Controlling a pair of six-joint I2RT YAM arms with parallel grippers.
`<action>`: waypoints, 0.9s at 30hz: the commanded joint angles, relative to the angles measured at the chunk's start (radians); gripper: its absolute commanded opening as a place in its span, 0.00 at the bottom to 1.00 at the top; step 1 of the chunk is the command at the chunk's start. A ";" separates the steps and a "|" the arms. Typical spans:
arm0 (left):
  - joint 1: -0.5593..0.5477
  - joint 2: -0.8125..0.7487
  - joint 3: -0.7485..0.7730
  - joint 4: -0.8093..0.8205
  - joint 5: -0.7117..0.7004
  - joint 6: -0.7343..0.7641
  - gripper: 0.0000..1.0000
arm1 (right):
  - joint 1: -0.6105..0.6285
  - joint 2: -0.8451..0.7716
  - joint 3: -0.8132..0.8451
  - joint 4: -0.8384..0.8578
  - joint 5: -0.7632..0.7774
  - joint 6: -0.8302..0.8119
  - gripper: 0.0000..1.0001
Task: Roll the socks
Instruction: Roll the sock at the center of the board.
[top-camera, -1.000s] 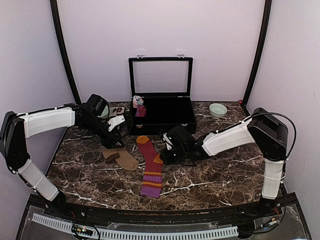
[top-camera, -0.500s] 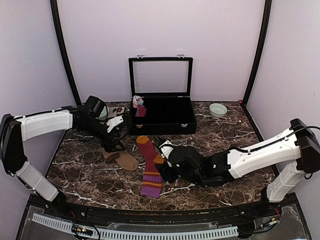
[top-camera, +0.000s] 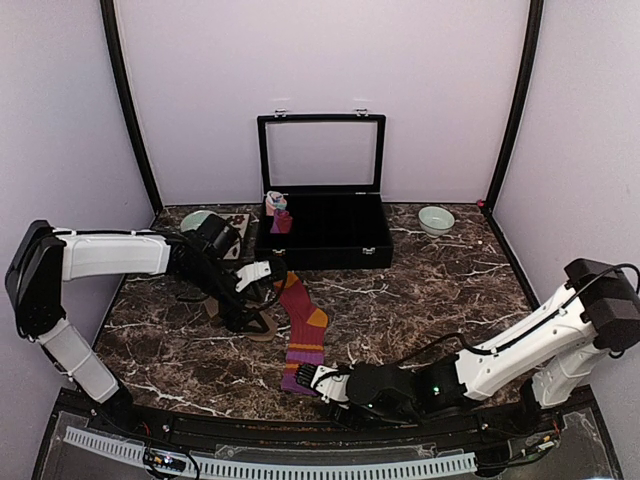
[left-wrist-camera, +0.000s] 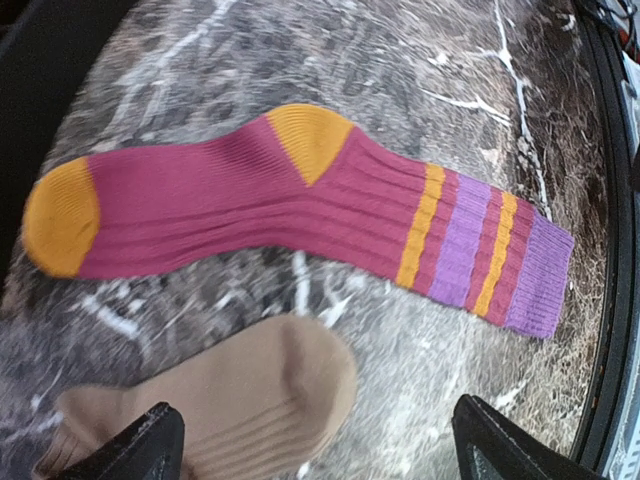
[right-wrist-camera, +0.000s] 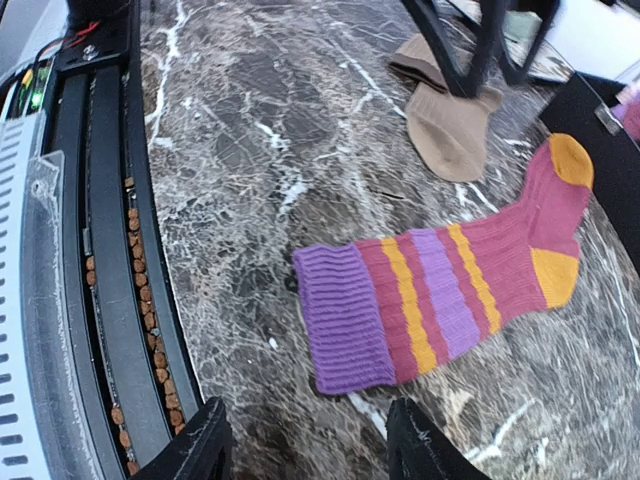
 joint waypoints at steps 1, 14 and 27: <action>-0.044 0.115 0.096 0.038 -0.005 -0.016 0.96 | 0.003 0.080 0.045 0.102 -0.052 -0.107 0.52; -0.144 0.397 0.317 0.081 -0.083 -0.043 0.93 | -0.098 0.152 0.011 0.191 -0.202 -0.150 0.45; -0.144 0.459 0.310 0.130 -0.229 -0.016 0.92 | -0.164 0.235 -0.056 0.300 -0.282 -0.159 0.39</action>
